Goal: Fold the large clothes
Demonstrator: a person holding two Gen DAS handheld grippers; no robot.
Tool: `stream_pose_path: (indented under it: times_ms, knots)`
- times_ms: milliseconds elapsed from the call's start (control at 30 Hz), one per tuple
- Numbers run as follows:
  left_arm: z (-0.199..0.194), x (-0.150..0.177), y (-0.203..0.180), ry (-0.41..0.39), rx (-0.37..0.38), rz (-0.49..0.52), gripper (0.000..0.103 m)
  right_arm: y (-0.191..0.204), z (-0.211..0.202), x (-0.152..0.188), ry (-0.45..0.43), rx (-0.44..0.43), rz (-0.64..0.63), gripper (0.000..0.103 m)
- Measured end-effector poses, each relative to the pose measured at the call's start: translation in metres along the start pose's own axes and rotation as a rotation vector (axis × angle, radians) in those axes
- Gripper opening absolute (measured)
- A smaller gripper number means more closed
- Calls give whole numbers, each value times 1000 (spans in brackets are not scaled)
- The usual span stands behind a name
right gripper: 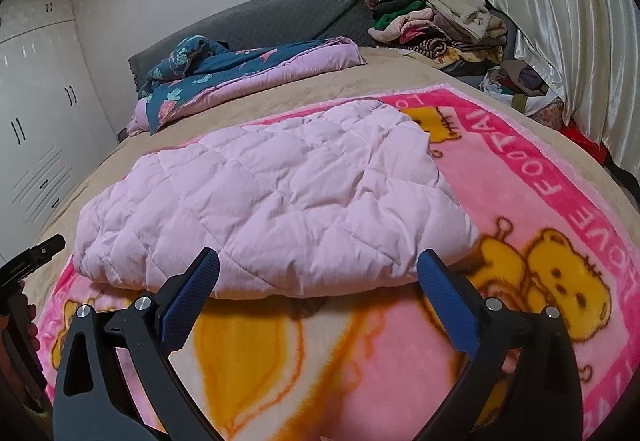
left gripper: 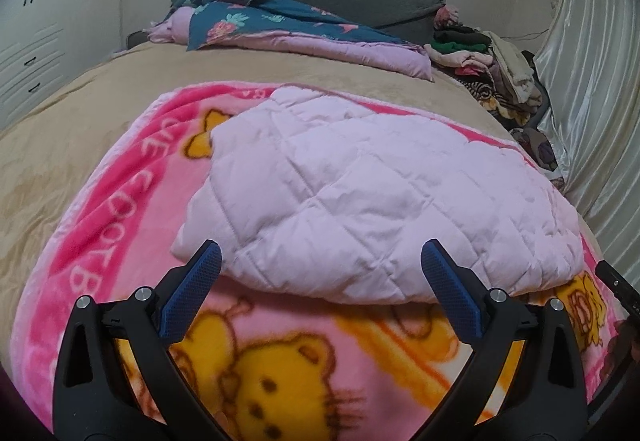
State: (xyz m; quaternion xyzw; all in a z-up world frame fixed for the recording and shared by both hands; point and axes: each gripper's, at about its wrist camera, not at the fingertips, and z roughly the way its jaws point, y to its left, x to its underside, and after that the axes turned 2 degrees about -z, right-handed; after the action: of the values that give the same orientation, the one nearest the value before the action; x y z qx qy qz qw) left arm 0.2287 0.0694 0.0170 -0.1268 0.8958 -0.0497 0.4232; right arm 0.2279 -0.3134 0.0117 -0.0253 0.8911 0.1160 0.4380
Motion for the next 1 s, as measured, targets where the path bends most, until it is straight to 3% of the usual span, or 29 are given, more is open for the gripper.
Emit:
stream_pose_path:
  times_ms: [133, 267, 400, 600, 867, 900, 1000]
  knots:
    - [17, 7, 13, 47, 2, -49, 93, -7, 15, 6, 40, 31, 33, 99]
    - [37, 14, 32, 95, 20, -149, 93, -28, 45, 13, 111, 42, 148, 99]
    - [56, 17, 53, 138, 97, -295, 93, -49, 71, 15, 150, 43, 293, 99]
    - [88, 15, 67, 174, 207, -465, 93, -68, 99, 9, 148, -33, 444, 99]
    - [113, 10, 75, 160, 244, -530, 95, -79, 128, 4, 114, -87, 488, 99]
    - [115, 11, 74, 157, 247, -522, 95, -79, 128, 3, 108, -85, 473, 97]
    - [116, 11, 72, 142, 251, -497, 95, -72, 126, -4, 79, -101, 407, 73]
